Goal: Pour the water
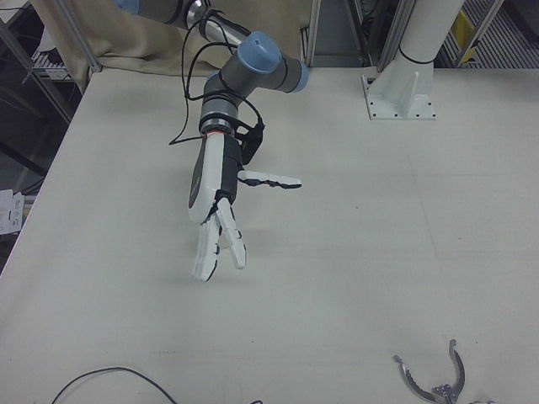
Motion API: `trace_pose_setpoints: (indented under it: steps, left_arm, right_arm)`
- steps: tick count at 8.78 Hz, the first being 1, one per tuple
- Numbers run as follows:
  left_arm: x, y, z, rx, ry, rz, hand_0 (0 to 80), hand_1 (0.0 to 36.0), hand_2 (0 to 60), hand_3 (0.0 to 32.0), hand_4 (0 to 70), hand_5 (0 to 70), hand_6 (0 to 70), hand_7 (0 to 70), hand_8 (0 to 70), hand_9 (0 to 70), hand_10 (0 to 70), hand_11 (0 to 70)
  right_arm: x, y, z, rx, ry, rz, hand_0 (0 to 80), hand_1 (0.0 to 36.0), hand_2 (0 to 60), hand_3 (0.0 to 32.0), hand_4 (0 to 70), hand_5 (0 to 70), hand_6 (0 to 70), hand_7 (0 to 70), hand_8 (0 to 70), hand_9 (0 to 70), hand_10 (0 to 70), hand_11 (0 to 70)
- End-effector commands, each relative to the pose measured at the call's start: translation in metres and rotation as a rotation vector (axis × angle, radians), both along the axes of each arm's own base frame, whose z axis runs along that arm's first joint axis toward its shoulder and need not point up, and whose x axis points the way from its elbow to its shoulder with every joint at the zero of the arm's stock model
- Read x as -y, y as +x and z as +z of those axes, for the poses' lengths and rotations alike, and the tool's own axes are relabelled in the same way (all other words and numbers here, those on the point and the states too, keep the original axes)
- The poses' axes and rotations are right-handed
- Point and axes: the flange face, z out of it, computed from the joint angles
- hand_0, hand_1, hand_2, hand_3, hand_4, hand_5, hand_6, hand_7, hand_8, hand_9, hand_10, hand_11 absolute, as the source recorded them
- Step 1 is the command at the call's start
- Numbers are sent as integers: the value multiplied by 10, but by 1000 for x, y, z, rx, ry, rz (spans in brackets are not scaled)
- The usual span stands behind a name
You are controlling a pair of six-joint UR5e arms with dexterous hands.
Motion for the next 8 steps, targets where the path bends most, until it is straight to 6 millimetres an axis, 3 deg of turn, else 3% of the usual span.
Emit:
trace_pose_setpoints:
  steps: [1, 2, 3, 4, 5, 8]
  left_arm:
    - [-2, 3, -15, 1, -3, 17, 411, 360, 600, 0, 245, 694, 54, 101, 21, 52, 62, 109]
    - [-3, 2, -20, 3, -6, 17, 411, 360, 600, 0, 245, 687, 52, 97, 19, 50, 62, 110]
    - [-3, 3, -22, 1, -4, 17, 409, 360, 600, 0, 243, 678, 51, 97, 19, 50, 61, 108]
    - [-3, 3, -21, 2, -5, 17, 411, 360, 600, 0, 245, 679, 52, 97, 19, 50, 62, 109]
    - [-3, 2, -21, 3, -6, 15, 408, 360, 600, 0, 243, 671, 52, 97, 19, 50, 62, 109]
    - [-5, -1, -18, 4, -13, 12, 406, 360, 600, 0, 242, 664, 48, 92, 18, 48, 62, 108]
  right_arm:
    - [-67, 32, 51, -31, -73, -32, 460, 131, 55, 8, 0, 25, 0, 0, 0, 0, 0, 0]
    - [-94, 51, 72, -59, -119, -35, 458, 127, 54, 0, 0, 19, 0, 0, 0, 0, 0, 0]
    - [-108, 60, 90, -81, -158, -37, 446, 119, 59, 0, 0, 14, 0, 0, 0, 0, 0, 0]
    - [-107, 57, 110, -100, -184, -40, 428, 111, 64, 0, 0, 5, 0, 0, 0, 0, 0, 0]
    - [-99, 50, 139, -118, -213, -35, 417, 103, 64, 0, 0, 0, 0, 0, 0, 0, 0, 0]
    - [-43, 8, 228, -69, -138, -34, 428, 104, 59, 0, 0, 24, 0, 0, 0, 0, 0, 0]
